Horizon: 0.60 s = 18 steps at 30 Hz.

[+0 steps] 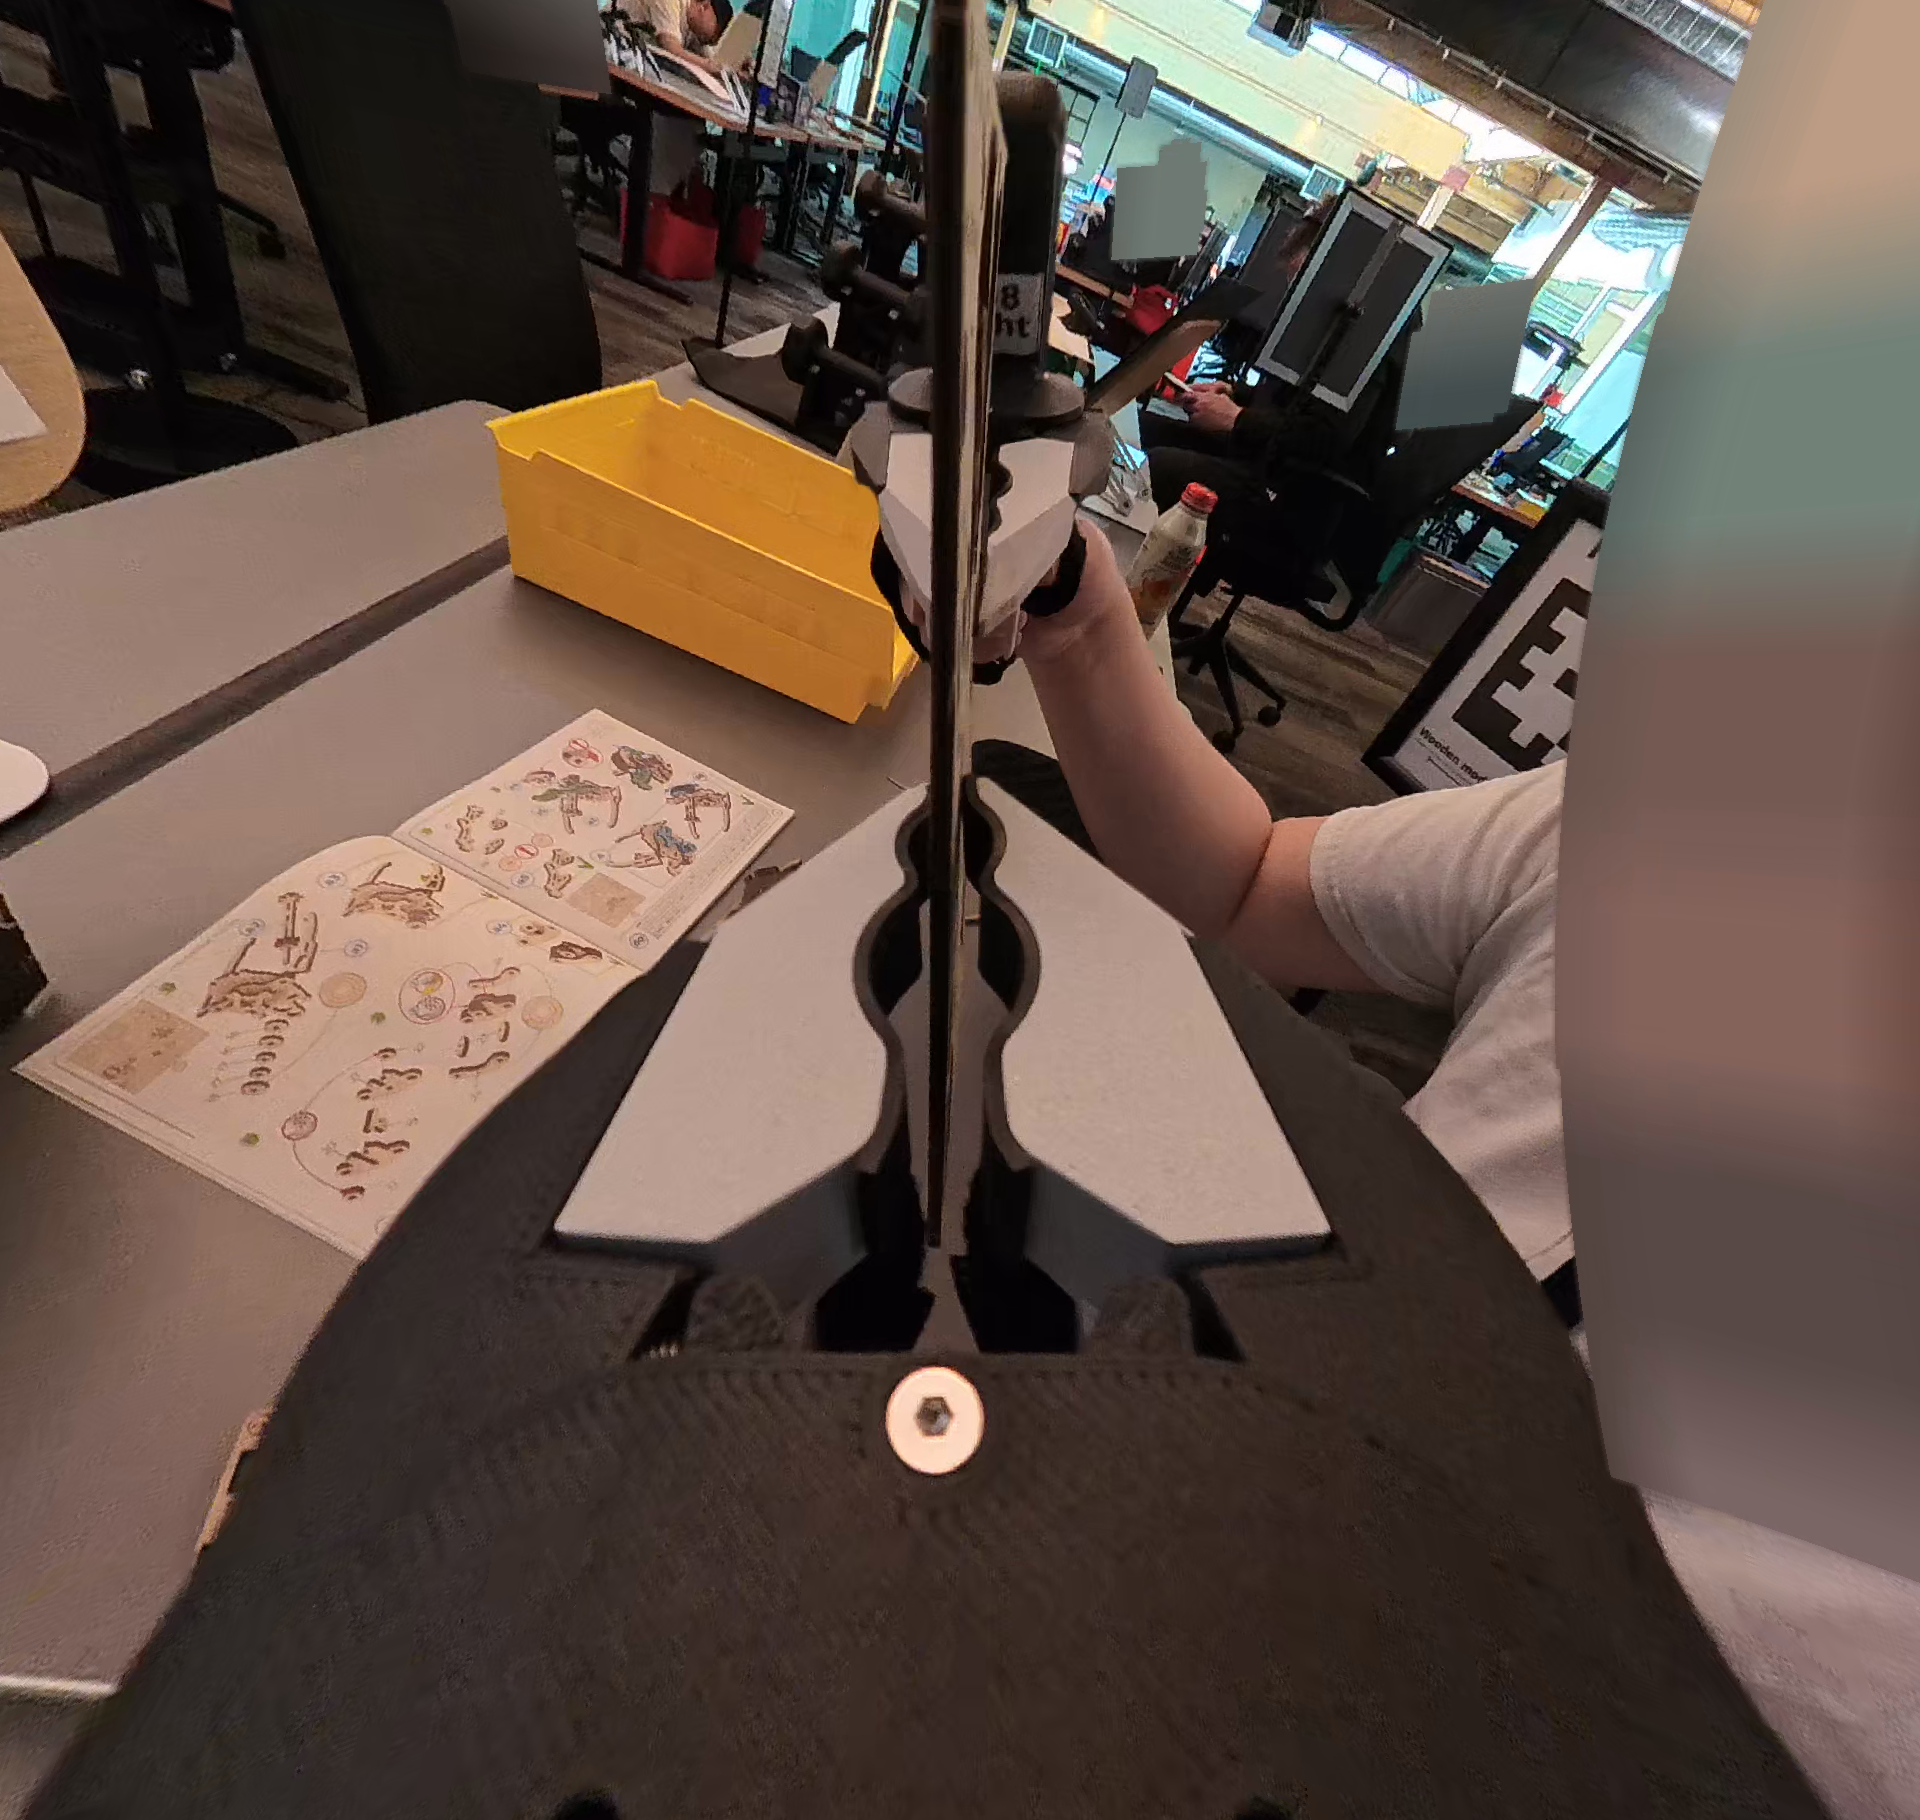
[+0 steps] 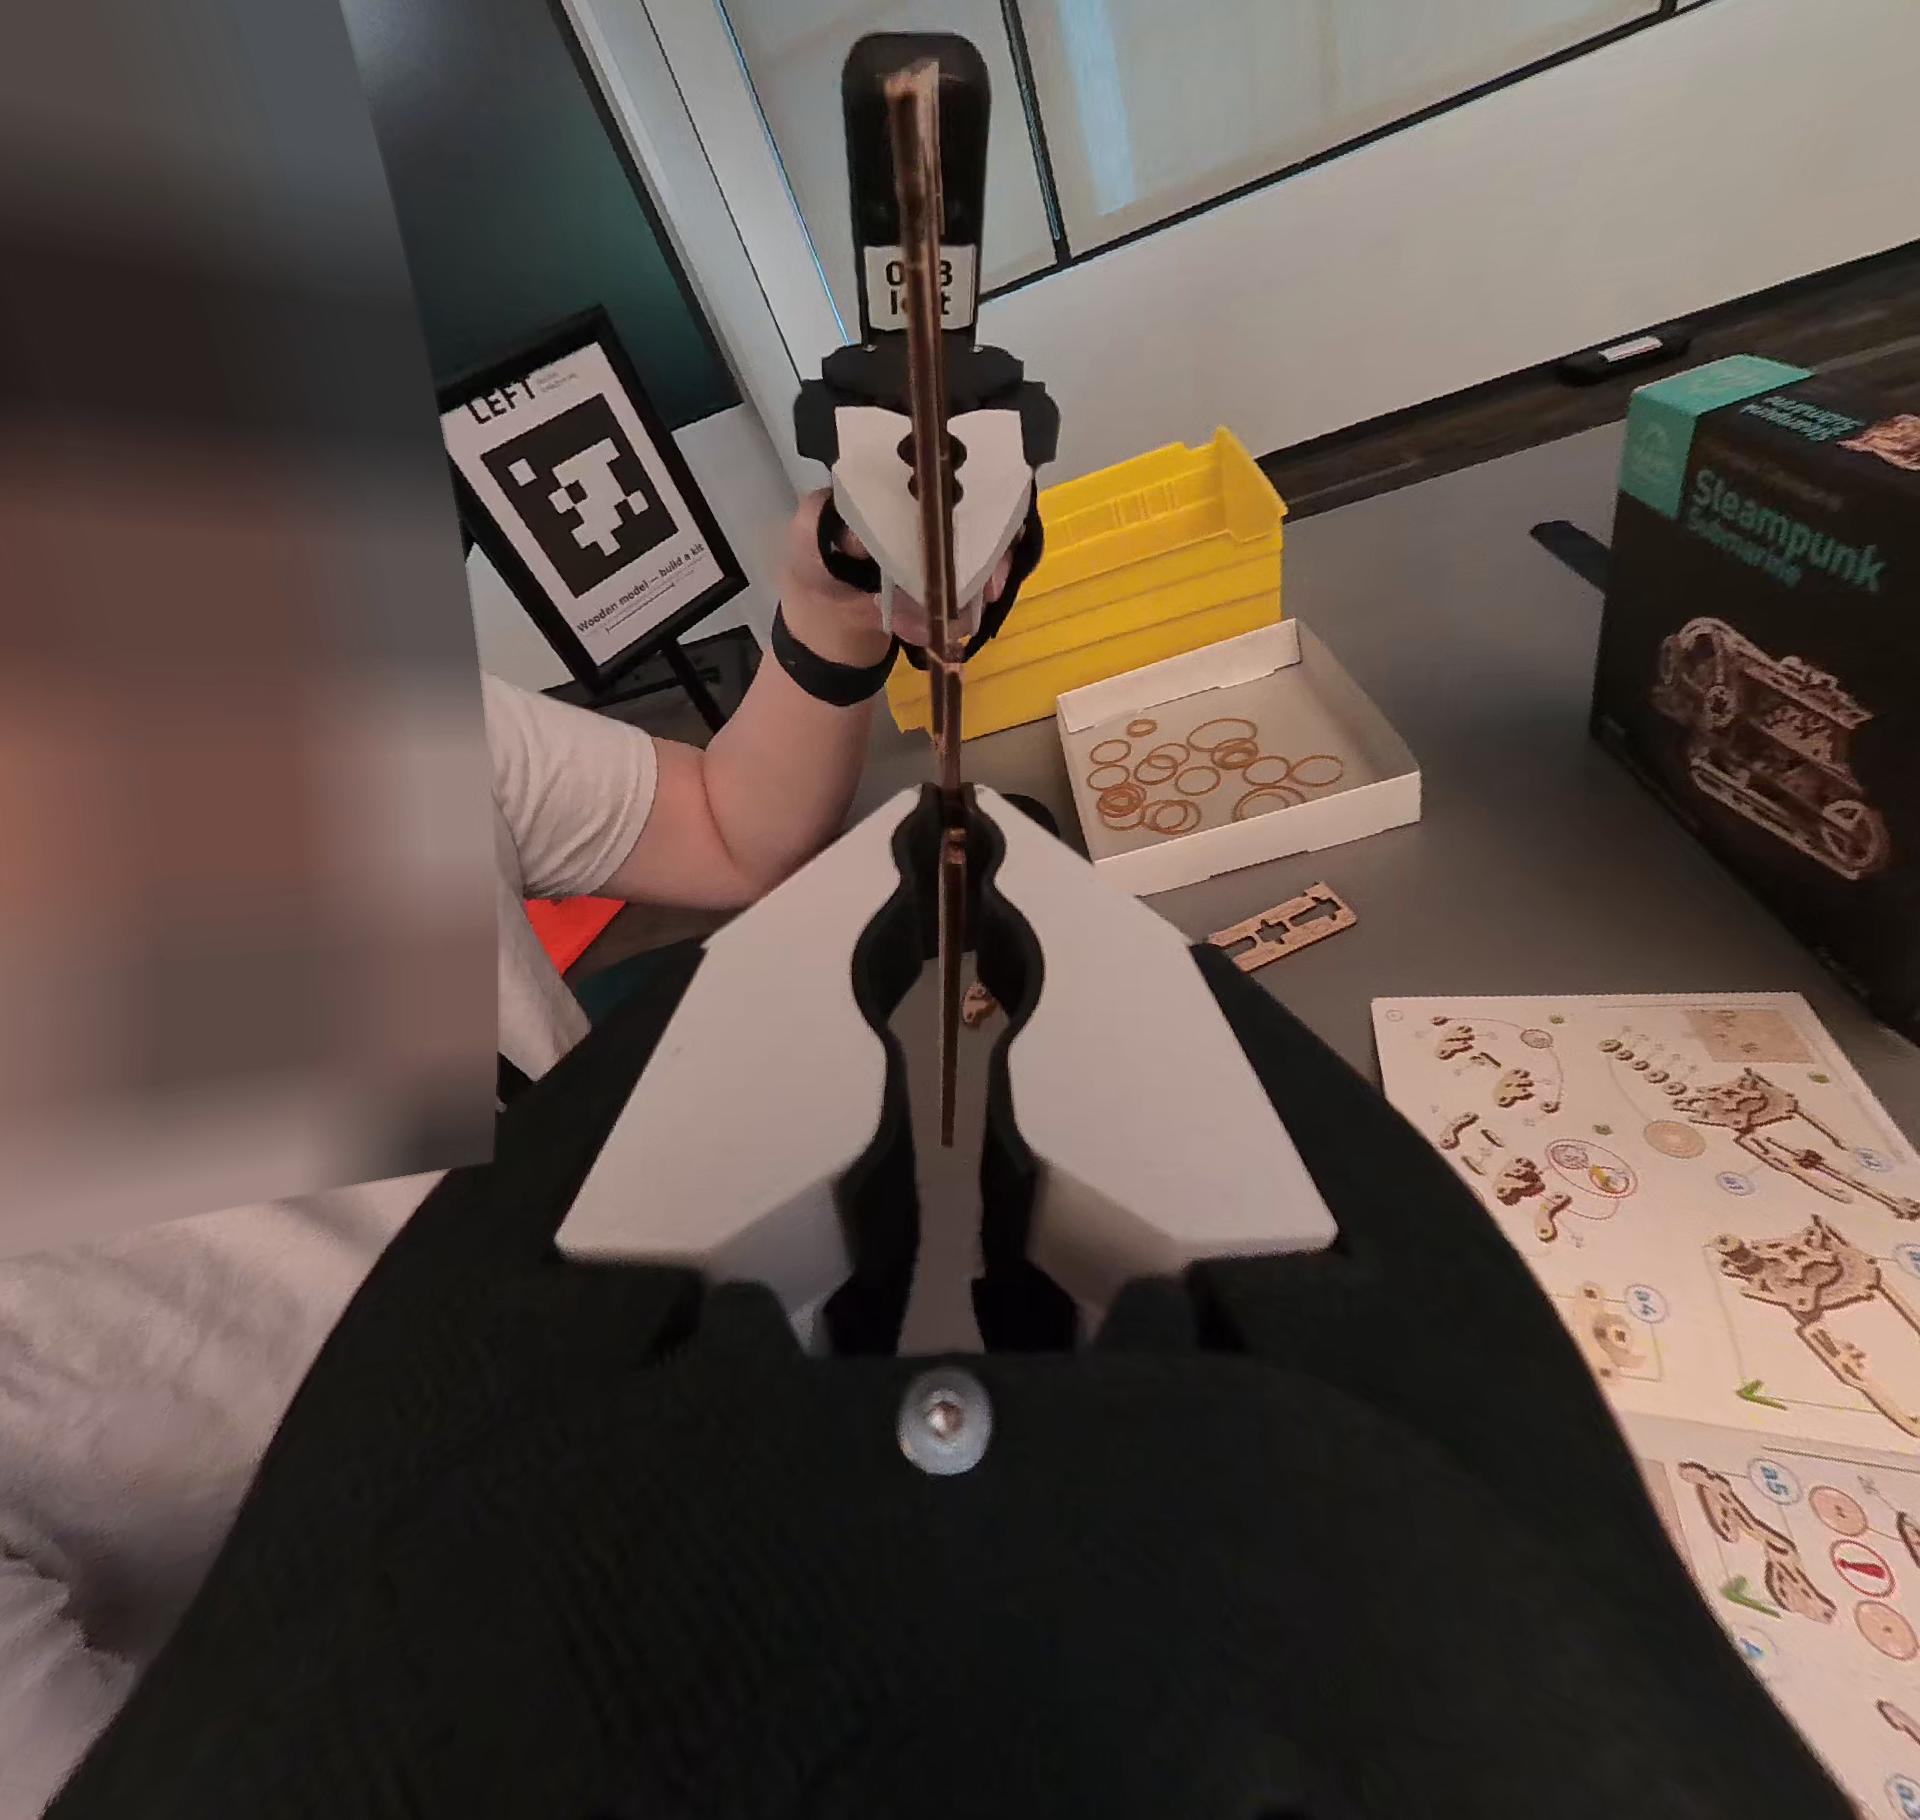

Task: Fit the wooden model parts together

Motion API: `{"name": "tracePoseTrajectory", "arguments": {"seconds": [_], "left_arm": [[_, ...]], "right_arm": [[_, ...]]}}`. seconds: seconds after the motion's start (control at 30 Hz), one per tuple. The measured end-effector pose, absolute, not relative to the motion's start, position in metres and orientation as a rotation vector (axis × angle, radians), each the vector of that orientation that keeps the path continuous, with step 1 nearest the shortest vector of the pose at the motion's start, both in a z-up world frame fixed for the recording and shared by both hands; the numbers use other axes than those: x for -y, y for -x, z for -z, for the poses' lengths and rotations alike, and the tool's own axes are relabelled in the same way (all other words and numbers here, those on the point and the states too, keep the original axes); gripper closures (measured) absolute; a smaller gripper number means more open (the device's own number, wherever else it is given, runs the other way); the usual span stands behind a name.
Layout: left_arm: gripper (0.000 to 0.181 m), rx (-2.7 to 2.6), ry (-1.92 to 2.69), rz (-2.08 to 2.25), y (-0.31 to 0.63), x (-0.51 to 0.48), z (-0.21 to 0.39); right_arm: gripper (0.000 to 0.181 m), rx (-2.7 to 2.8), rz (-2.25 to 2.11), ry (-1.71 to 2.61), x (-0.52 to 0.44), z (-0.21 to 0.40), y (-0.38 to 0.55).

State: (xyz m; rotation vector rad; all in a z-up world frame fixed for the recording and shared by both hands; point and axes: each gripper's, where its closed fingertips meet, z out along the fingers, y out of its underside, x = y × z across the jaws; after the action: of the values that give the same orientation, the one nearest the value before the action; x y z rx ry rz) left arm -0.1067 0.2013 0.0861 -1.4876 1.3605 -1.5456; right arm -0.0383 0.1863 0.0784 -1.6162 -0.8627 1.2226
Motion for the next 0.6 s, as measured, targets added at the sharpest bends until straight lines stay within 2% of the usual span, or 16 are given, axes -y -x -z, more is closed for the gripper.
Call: {"name": "tracePoseTrajectory", "arguments": {"seconds": [0.17, 0.3, 0.37, 0.53, 0.57, 0.6], "left_arm": [[0.181, -1.365, 1.558, 1.555, 0.106, -0.206, -0.076], [0.181, -1.379, 1.609, 1.504, 0.101, -0.206, -0.067], [0.181, -1.405, 1.615, 1.463, 0.096, -0.202, -0.062], [0.18, -1.461, 1.662, 1.471, 0.092, -0.192, -0.052], [0.164, -1.453, 1.678, 1.47, 0.095, -0.195, -0.053], [0.13, -1.441, 1.706, 1.429, 0.1, -0.201, -0.053]], "right_arm": [[0.178, 0.825, -1.27, 1.667, -0.194, -0.066, 0.037], [0.147, 0.719, -1.314, 1.622, -0.204, -0.077, 0.038], [0.149, 0.693, -1.298, 1.594, -0.207, -0.081, 0.042], [0.176, 0.689, -1.387, 1.647, -0.2, -0.078, 0.048], [0.181, 0.657, -1.403, 1.663, -0.199, -0.078, 0.048], [0.181, 0.616, -1.418, 1.688, -0.197, -0.076, 0.049]]}}
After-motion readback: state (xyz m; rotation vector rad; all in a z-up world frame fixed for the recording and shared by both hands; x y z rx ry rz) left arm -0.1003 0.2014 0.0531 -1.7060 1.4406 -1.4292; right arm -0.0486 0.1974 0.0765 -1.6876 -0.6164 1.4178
